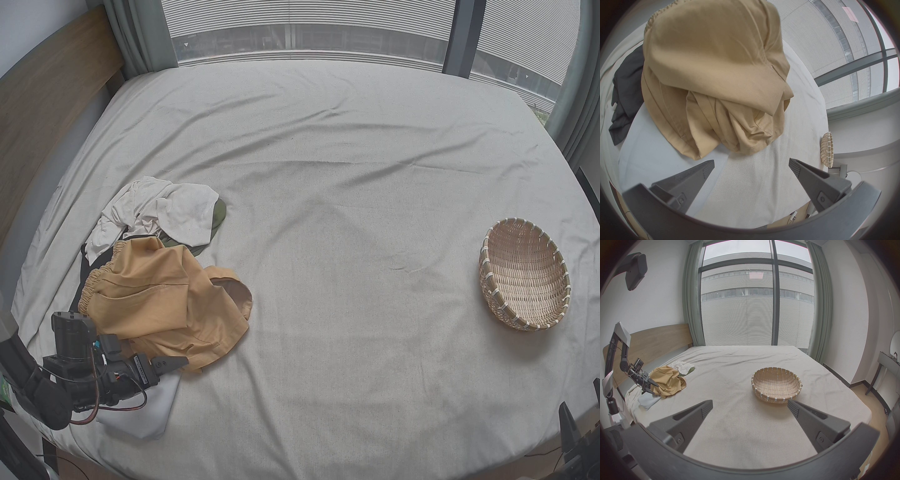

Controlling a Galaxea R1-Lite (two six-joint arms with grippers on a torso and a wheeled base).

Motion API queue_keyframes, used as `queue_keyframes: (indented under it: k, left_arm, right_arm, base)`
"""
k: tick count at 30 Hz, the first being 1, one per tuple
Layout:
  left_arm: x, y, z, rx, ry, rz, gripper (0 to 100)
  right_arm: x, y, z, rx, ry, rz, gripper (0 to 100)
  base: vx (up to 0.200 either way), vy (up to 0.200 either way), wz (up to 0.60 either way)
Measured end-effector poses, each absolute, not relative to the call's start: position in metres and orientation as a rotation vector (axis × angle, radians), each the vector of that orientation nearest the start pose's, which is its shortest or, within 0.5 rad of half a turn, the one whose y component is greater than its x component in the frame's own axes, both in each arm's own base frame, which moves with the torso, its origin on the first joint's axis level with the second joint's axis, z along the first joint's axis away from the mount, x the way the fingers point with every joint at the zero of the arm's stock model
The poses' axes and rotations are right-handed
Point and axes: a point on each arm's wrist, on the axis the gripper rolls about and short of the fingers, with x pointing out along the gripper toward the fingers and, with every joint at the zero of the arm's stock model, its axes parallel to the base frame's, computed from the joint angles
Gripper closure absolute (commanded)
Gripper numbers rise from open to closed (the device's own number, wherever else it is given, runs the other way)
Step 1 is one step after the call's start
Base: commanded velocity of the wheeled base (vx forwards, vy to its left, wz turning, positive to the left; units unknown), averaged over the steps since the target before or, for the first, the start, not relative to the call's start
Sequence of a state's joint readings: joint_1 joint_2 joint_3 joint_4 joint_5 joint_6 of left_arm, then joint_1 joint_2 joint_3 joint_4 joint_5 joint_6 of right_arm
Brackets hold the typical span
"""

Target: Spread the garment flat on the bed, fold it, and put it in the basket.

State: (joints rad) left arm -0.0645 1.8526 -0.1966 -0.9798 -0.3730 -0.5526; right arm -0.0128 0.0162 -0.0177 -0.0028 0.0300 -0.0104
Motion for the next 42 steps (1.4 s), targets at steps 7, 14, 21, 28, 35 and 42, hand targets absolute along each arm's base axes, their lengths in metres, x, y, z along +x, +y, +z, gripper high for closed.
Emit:
queue_keyframes:
  k: [7,14,21,28,35,42]
  left_arm:
    - [0.234,-0.022,0.037,-0.621,0.715,-0.237,0]
    - [0.243,-0.024,0.022,-0.618,0.691,-0.246,0]
    - [0.248,-0.025,0.013,-0.618,0.696,-0.247,0]
    - [0.256,-0.029,0.014,-0.616,0.656,-0.268,0]
    - [0.264,-0.033,0.010,-0.602,0.631,-0.265,0]
    - [0.273,-0.040,0.006,-0.586,0.572,-0.269,100]
  right_arm:
    - [-0.023,0.001,0.081,-0.011,-0.004,0.018,0]
    - [-0.023,0.001,0.081,-0.011,-0.004,0.018,0]
    - [-0.023,0.001,0.081,-0.010,-0.004,0.018,0]
    - [-0.023,0.001,0.081,-0.010,-0.004,0.018,0]
    - [-0.023,0.001,0.081,-0.009,-0.004,0.018,0]
    - [-0.023,0.001,0.081,-0.009,-0.004,0.018,0]
  base:
    - [0.000,0.000,0.00]
    - [0.000,0.000,0.00]
    - [0.000,0.000,0.00]
    - [0.000,0.000,0.00]
    - [0.000,0.000,0.00]
    - [0.000,0.000,0.00]
